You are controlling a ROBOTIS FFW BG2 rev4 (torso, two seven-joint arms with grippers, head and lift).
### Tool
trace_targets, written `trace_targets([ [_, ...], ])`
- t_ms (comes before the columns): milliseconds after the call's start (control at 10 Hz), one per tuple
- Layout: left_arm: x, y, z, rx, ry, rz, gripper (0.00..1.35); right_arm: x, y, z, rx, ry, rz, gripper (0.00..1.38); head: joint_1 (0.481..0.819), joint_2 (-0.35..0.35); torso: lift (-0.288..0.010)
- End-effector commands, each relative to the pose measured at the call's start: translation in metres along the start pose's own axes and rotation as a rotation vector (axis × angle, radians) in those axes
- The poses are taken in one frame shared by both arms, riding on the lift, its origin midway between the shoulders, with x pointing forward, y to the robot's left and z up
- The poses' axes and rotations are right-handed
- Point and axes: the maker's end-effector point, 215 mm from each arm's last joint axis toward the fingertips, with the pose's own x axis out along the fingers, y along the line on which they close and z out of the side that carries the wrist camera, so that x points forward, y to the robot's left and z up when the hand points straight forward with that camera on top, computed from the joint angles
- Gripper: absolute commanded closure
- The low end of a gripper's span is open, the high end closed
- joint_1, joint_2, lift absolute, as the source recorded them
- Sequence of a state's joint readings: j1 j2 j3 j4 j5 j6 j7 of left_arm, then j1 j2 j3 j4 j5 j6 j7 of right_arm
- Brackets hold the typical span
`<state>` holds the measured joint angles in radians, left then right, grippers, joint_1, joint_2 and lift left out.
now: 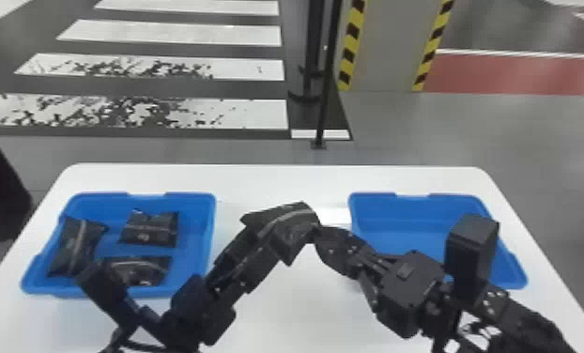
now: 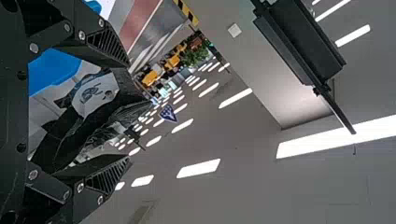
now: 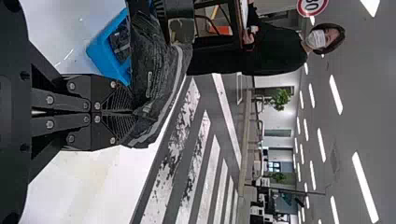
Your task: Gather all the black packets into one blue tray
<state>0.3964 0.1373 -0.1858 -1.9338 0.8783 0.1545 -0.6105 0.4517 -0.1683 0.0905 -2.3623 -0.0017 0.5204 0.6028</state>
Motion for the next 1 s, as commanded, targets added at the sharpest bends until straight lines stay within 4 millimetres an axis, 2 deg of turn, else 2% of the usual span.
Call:
trace_targets([
  [0,0.002,0.000,0.000,-0.008,-0.004,-0.003,0.61,0.001,0.003,-0.002,0.003,0.007,0.008,1.28,0.695,-0.053,-0.110],
  [100,0.003,-0.001,0.002,-0.011,-0.016,-0.009,0.83,0.001,0.003,-0.006,0.008,0.015,0.008,1.28,0.695,-0.051,-0.110],
  [300,0.005,-0.002,0.004,0.050,0.004,-0.028,0.82,0.002,0.003,-0.008,0.014,0.020,0.010,1.28,0.695,-0.050,-0.110],
  [400,0.006,-0.001,-0.001,0.080,0.035,-0.032,0.86,0.002,0.004,-0.009,0.017,0.021,0.013,1.28,0.695,-0.051,-0.110],
  [500,0.002,0.004,-0.009,0.067,0.050,-0.009,1.25,0.002,0.004,-0.009,0.017,0.021,0.013,1.28,0.695,-0.053,-0.110],
  [800,-0.001,0.007,0.001,0.083,0.018,0.002,1.21,0.002,0.004,-0.009,0.023,0.020,0.016,1.28,0.695,-0.053,-0.110],
  [900,-0.001,0.007,0.002,0.086,0.015,0.003,1.21,0.004,0.007,-0.012,0.051,0.015,0.028,1.16,0.695,-0.048,-0.110],
])
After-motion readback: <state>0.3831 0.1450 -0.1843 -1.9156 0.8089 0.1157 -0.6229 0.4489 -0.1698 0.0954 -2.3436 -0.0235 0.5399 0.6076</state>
